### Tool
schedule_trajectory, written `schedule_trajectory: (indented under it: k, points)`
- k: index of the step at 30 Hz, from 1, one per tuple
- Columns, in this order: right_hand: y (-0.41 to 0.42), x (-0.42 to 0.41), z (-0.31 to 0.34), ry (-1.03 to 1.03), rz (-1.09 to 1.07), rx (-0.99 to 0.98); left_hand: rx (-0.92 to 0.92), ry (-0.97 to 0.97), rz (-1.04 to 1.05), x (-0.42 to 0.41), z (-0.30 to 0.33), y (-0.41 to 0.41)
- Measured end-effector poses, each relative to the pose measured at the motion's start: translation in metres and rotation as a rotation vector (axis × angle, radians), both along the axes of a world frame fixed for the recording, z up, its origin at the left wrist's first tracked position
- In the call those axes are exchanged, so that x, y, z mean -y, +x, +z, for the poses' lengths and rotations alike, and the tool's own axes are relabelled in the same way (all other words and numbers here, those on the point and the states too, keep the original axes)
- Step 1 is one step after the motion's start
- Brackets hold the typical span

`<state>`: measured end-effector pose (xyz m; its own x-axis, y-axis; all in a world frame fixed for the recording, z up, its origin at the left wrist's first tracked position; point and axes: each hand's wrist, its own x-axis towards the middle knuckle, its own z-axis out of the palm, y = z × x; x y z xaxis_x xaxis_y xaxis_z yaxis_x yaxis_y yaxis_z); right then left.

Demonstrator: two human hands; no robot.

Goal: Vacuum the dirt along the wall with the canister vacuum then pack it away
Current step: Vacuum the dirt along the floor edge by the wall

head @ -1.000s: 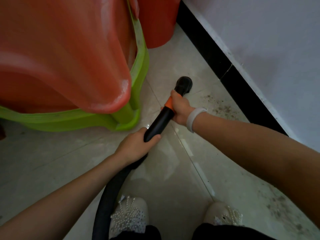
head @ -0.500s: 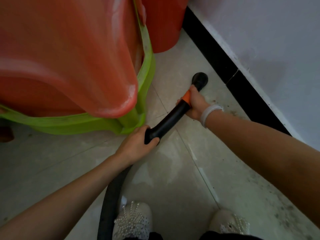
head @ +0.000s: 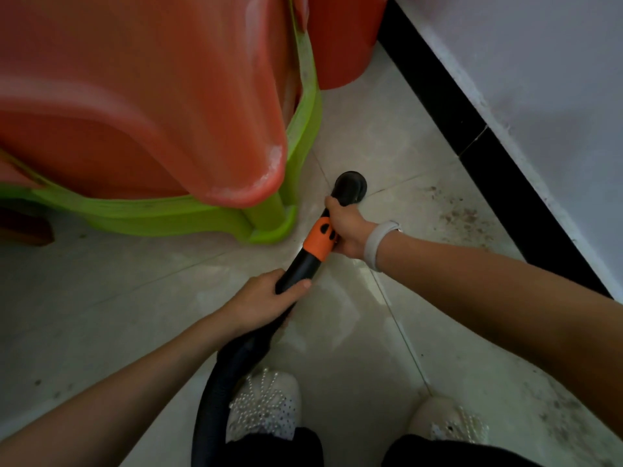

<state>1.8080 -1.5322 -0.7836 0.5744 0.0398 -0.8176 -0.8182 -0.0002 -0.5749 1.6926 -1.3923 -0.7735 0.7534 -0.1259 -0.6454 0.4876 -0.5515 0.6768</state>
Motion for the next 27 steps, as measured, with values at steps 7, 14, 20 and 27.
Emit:
schedule_trajectory:
  k: [7, 14, 20, 27]
  points:
    - [-0.058, -0.009, -0.005, 0.11, 0.309, -0.131, -0.102, -0.046, 0.1, -0.004, 0.0, -0.028]
    - [-0.046, -0.029, -0.01, 0.03, 0.15, -0.088, -0.071, 0.054, 0.146, -0.01, 0.001, -0.044]
    - [-0.09, -0.039, -0.017, 0.204, 0.293, -0.231, -0.133, 0.18, 0.088, -0.015, -0.009, -0.055]
    - [-0.075, -0.038, -0.019, 0.15, 0.293, -0.156, -0.106, 0.197, 0.103, -0.007, -0.004, -0.039]
